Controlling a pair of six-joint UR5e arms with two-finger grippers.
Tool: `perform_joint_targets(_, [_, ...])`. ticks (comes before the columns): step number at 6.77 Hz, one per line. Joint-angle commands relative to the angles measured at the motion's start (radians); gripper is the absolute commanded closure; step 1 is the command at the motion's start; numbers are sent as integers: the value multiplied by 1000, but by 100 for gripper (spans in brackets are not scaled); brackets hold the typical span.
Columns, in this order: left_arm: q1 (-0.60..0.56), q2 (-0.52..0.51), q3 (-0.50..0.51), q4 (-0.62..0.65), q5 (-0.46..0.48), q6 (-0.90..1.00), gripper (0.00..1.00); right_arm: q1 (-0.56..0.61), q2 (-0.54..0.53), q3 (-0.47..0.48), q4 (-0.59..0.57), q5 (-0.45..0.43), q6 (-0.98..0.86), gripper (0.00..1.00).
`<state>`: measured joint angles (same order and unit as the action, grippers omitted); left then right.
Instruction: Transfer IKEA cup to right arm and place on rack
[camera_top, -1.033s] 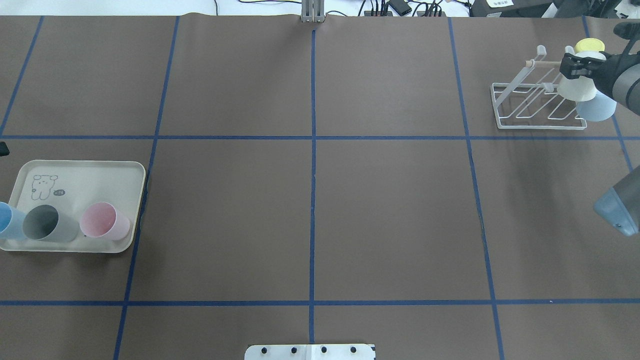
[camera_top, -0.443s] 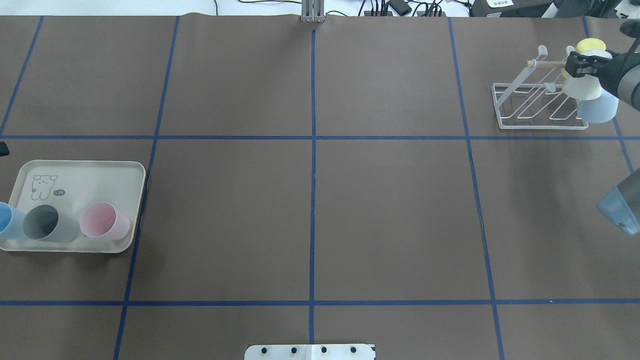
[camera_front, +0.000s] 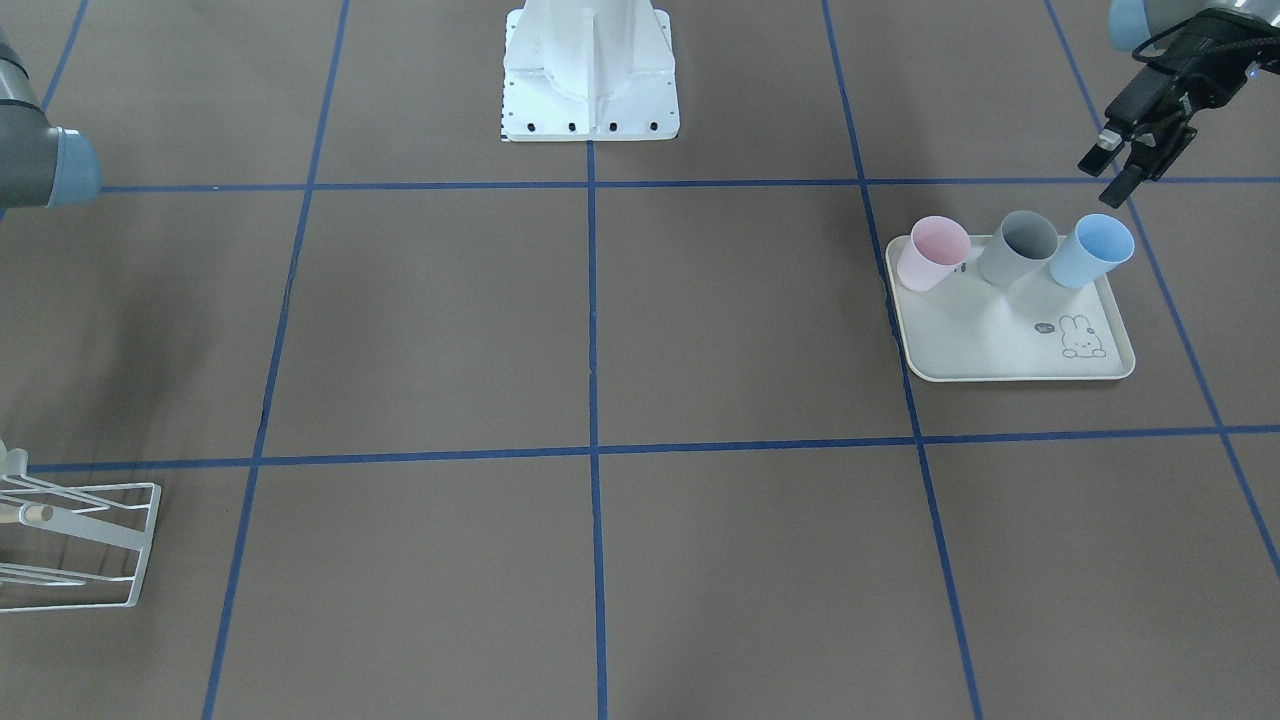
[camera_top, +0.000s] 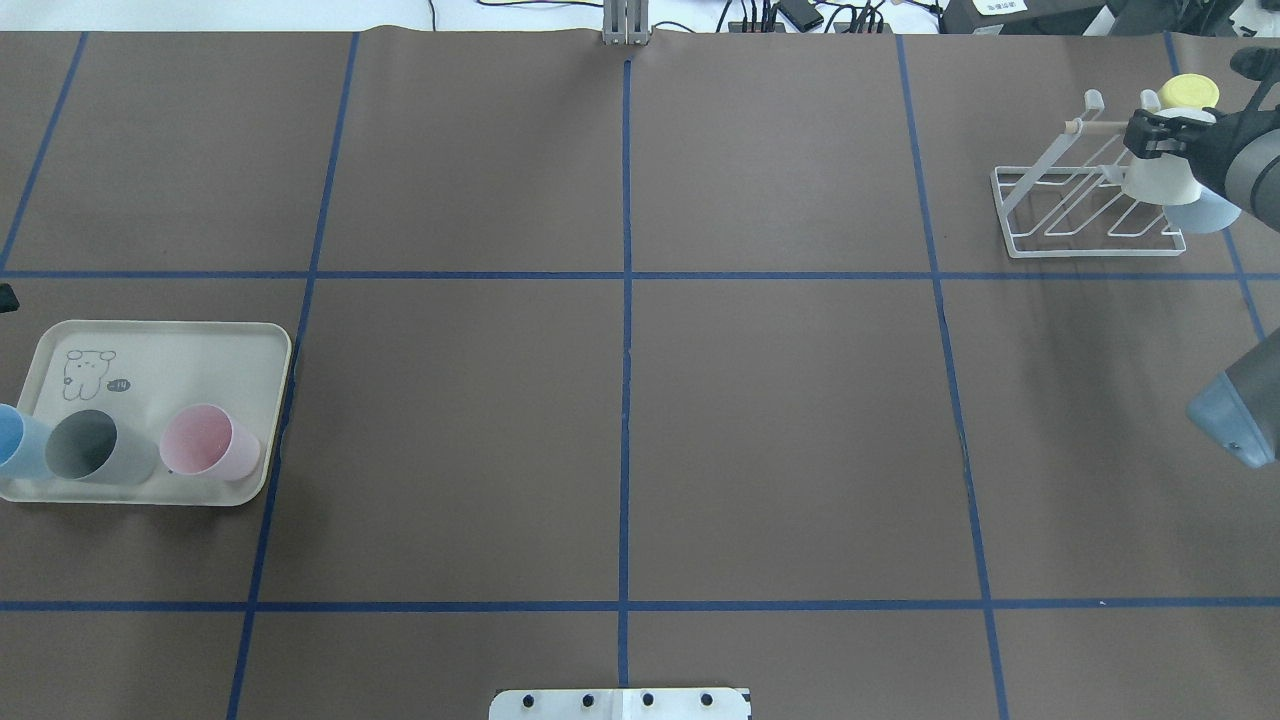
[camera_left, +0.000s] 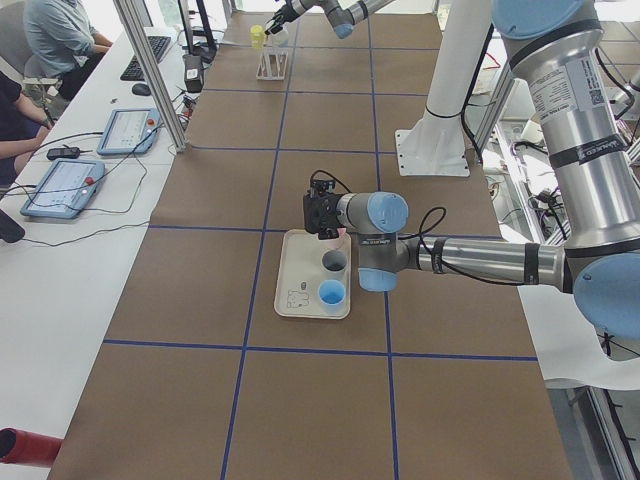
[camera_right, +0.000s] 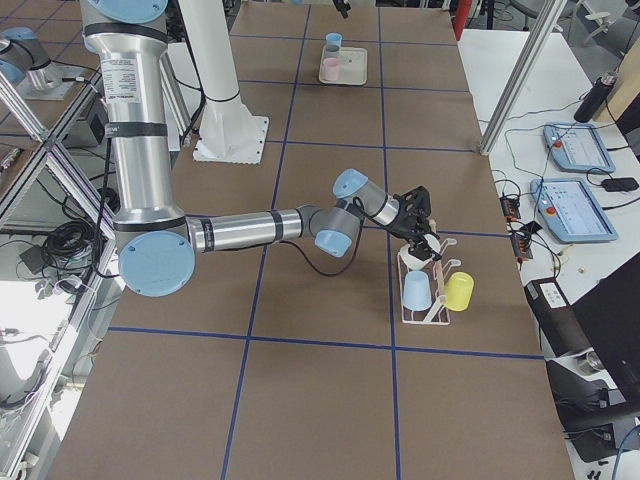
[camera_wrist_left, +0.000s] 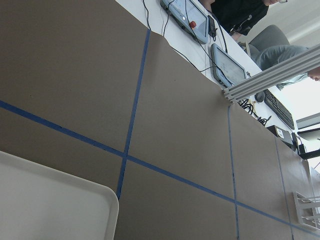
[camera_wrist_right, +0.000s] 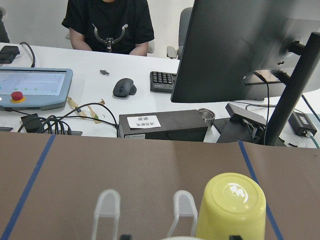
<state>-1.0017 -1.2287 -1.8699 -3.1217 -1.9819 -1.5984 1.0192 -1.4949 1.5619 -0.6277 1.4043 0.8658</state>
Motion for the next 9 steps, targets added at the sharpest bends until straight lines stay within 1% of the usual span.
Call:
perform_joint_targets(1, [0,0,-2,0,0,0,0,-2,4,-6,0,1,4,100])
perform_joint_targets(9, [-2,3,0,-2,0,2,0,-13,5,-28,3,-1,15,99])
